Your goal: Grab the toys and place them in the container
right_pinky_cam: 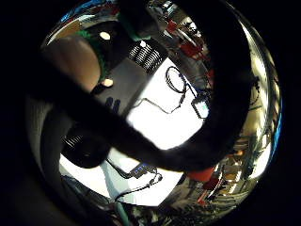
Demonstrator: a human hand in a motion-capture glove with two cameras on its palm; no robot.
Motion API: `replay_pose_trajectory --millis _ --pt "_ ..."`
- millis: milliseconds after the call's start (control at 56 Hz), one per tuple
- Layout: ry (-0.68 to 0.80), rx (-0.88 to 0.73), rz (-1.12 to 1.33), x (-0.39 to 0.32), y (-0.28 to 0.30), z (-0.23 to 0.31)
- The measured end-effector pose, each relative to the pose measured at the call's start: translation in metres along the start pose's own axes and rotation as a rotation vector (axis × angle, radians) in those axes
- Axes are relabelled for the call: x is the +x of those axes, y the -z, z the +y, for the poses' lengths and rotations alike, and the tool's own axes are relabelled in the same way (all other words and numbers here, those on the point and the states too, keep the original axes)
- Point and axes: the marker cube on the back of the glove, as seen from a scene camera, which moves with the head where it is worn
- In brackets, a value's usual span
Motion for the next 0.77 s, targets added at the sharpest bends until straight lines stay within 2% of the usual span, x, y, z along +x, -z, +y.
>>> replay_pose_trajectory --millis 54,125,197,232,518,768 --pt "0.018 0.0 0.026 0.011 -0.002 0.018" --pt "0.118 -0.014 0.094 0.036 -0.006 0.044" --pt "-0.071 -0.031 -0.01 0.057 -0.009 0.065" --pt "-0.119 -0.038 -0.041 0.068 -0.012 0.078" --pt "-0.298 0.008 -0.108 0.138 -0.038 0.184" --pt "-0.425 0.104 -0.145 0.164 -0.052 0.237"
